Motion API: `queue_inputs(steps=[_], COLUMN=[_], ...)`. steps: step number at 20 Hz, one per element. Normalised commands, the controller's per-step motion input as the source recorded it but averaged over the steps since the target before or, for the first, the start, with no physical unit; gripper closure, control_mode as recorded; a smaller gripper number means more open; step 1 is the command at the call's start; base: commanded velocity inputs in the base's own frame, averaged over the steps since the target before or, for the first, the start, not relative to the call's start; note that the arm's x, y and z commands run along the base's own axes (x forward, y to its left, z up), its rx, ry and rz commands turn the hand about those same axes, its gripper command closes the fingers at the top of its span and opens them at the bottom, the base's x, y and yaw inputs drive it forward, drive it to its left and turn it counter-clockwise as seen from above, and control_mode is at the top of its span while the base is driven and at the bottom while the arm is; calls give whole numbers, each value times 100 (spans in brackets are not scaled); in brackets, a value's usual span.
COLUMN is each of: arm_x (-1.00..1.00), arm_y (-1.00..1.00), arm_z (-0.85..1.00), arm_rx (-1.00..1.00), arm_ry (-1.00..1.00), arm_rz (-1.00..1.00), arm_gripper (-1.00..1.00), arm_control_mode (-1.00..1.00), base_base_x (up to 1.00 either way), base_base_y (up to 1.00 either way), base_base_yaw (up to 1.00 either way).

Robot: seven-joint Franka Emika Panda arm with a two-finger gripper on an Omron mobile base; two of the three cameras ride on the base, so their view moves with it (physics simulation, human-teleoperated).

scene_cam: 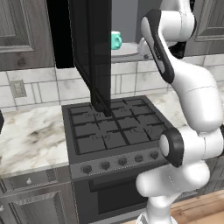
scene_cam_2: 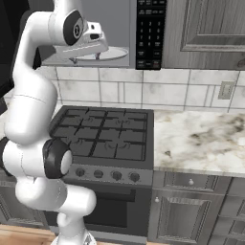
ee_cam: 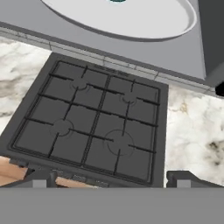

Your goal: Pick the mug from the counter and place it inside the microwave. Then close the microwave.

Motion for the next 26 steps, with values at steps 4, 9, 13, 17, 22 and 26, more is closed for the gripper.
queue_inputs(steps=[4,9,13,17,22,26], arm_x=[-56,-41,-39,-35,-39,-62], arm_y=[-6,0,0,0,0,0], arm_z=[-69,-36,2,24,45,31], arm_rx=[0,0,5,5,0,2], arm_ry=[-2,-5,-13,-14,-6,-12], arm_rz=[0,0,0,0,0,0], arm_gripper=[-100,-100,-100,-100,-100,-100], arm_control_mode=[-100,-100,-100,-100,-100,-100], base_base_x=[0,0,0,0,0,0], base_base_y=[0,0,0,0,0,0], base_base_yaw=[0,0,0,0,0,0])
